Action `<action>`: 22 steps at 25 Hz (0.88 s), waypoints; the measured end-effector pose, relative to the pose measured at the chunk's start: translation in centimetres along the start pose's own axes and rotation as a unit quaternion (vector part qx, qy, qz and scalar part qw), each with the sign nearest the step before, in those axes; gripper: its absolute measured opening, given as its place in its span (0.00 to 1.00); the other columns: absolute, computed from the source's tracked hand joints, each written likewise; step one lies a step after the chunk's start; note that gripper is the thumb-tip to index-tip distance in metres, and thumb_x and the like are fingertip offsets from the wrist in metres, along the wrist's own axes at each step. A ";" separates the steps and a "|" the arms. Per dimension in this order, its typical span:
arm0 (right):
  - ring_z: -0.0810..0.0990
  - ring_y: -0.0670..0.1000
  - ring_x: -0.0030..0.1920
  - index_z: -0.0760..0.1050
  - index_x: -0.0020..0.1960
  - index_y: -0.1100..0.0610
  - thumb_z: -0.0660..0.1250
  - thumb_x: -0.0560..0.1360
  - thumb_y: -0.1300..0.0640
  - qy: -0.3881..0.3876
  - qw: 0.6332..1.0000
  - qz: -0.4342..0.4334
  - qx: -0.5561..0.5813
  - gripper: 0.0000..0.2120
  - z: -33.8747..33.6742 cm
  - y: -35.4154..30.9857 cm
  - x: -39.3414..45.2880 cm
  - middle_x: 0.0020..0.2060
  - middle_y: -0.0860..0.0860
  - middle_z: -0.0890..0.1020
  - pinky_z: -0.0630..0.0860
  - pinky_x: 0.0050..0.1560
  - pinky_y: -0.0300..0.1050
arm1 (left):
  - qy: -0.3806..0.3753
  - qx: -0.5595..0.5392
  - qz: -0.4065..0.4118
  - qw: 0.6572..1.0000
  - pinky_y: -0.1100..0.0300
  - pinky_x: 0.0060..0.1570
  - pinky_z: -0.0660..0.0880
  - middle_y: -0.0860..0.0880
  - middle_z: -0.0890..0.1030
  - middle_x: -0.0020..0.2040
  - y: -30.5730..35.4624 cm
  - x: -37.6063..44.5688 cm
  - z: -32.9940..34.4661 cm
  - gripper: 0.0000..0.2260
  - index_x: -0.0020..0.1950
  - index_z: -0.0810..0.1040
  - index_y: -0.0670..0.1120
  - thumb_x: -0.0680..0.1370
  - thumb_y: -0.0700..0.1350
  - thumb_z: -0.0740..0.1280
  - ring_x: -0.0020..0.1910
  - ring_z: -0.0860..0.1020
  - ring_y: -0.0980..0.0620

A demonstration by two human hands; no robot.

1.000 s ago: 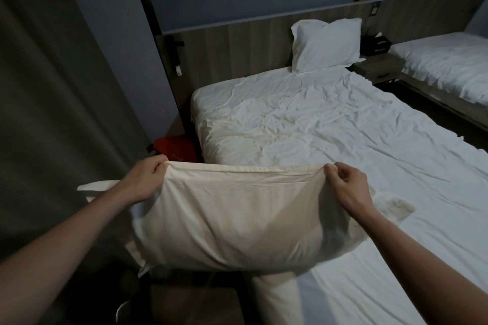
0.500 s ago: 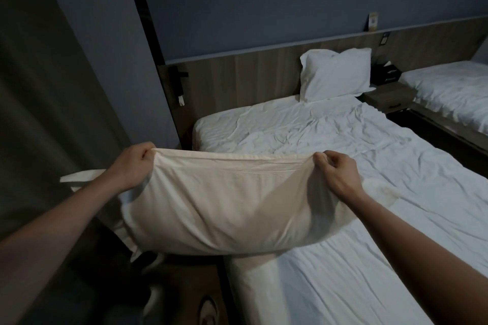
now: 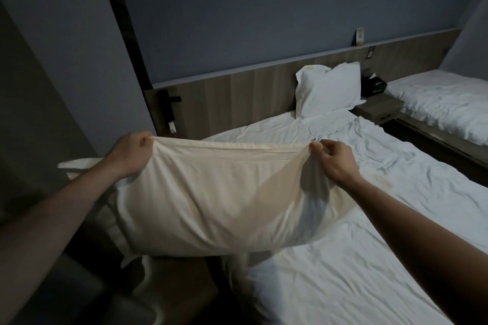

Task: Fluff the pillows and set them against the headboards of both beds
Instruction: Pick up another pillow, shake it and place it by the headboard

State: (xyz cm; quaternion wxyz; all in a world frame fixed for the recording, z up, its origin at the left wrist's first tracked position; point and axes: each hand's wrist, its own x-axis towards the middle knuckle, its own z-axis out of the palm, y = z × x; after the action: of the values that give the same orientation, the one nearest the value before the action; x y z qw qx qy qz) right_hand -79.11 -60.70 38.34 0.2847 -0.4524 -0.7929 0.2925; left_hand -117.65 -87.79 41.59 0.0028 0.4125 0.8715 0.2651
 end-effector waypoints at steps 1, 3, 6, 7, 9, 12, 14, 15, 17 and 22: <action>0.81 0.55 0.41 0.80 0.41 0.58 0.63 0.82 0.44 0.002 1.000 0.003 0.001 0.20 0.6 -0.6 0.9 0.36 0.54 0.83 0.73 0.41 0.50 | 0.001 0.002 0.001 1.000 0.51 0.46 0.70 0.40 0.80 0.41 -0.3 1.4 0.0 0.13 0.41 0.75 0.39 0.83 0.40 0.58 0.45 0.78 0.39; 0.82 0.56 0.43 0.81 0.43 0.57 0.62 0.82 0.43 0.012 1.000 0.011 0.010 0.20 2.1 -1.4 3.1 0.39 0.54 0.84 0.77 0.46 0.52 | -0.001 -0.007 0.002 1.000 0.51 0.44 0.70 0.38 0.80 0.41 -1.3 4.5 0.1 0.13 0.42 0.75 0.37 0.83 0.39 0.58 0.44 0.78 0.38; 0.83 0.57 0.44 0.81 0.44 0.59 0.62 0.82 0.44 0.016 1.000 0.019 0.008 0.21 4.3 -1.5 6.2 0.40 0.56 0.85 0.79 0.50 0.54 | -0.017 -0.019 0.001 1.000 0.52 0.44 0.70 0.38 0.81 0.41 -2.7 8.3 1.4 0.13 0.42 0.75 0.38 0.83 0.40 0.58 0.44 0.79 0.38; 0.83 0.58 0.44 0.81 0.43 0.59 0.62 0.82 0.43 0.015 1.000 0.021 0.002 0.22 5.2 -1.3 7.4 0.39 0.56 0.85 0.79 0.49 0.55 | -0.025 -0.019 -0.004 0.999 0.52 0.44 0.70 0.39 0.81 0.42 -3.4 9.7 2.1 0.13 0.41 0.75 0.39 0.83 0.40 0.58 0.45 0.79 0.39; 0.83 0.58 0.44 0.81 0.43 0.58 0.62 0.82 0.43 0.007 1.000 0.028 -0.006 0.21 7.0 -0.7 9.7 0.39 0.55 0.85 0.80 0.51 0.55 | -0.047 -0.013 -0.009 0.999 0.53 0.46 0.71 0.39 0.81 0.45 -4.6 12.2 3.9 0.12 0.43 0.76 0.41 0.83 0.41 0.58 0.47 0.79 0.40; 0.82 0.57 0.45 0.83 0.45 0.59 0.62 0.83 0.44 -0.004 0.999 0.037 -0.021 0.21 9.9 0.7 14.0 0.40 0.54 0.84 0.79 0.52 0.55 | -0.078 -0.009 -0.022 0.997 0.53 0.48 0.72 0.39 0.82 0.48 -6.2 16.9 7.6 0.12 0.46 0.78 0.42 0.84 0.42 0.58 0.49 0.80 0.40; 0.83 0.59 0.44 0.81 0.44 0.60 0.61 0.83 0.44 -0.012 0.998 0.044 -0.030 0.22 11.6 1.9 17.2 0.39 0.55 0.85 0.80 0.50 0.55 | -0.094 -0.004 -0.022 0.995 0.52 0.48 0.73 0.38 0.82 0.47 -6.8 20.3 10.0 0.11 0.46 0.77 0.41 0.84 0.41 0.59 0.50 0.81 0.39; 0.83 0.60 0.44 0.81 0.44 0.60 0.61 0.83 0.44 -0.014 0.998 0.052 -0.034 0.22 12.3 2.5 18.9 0.39 0.56 0.85 0.80 0.49 0.55 | -0.101 -0.004 -0.015 0.995 0.51 0.48 0.74 0.38 0.83 0.47 -6.8 22.2 11.0 0.10 0.47 0.77 0.40 0.83 0.41 0.59 0.49 0.81 0.38; 0.83 0.61 0.44 0.81 0.44 0.60 0.61 0.83 0.43 -0.013 0.997 0.064 -0.041 0.22 13.3 3.8 22.6 0.38 0.56 0.85 0.80 0.49 0.55 | -0.103 -0.011 0.005 0.995 0.47 0.50 0.77 0.38 0.83 0.46 -6.1 25.9 12.4 0.11 0.47 0.77 0.41 0.83 0.44 0.58 0.49 0.81 0.37; 0.82 0.50 0.40 0.80 0.44 0.56 0.61 0.83 0.43 0.066 0.997 0.045 -0.007 0.19 13.0 4.2 28.8 0.36 0.51 0.84 0.78 0.44 0.51 | -0.068 -0.069 0.089 0.991 0.50 0.38 0.68 0.43 0.75 0.35 -3.3 32.8 13.0 0.14 0.40 0.69 0.42 0.81 0.48 0.54 0.34 0.74 0.47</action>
State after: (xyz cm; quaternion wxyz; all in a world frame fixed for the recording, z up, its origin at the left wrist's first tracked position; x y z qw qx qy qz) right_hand -98.43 -36.15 31.98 0.3200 -0.5081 -0.7529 0.2692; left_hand -138.71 -59.90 35.87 0.0668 0.5041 0.8088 0.2954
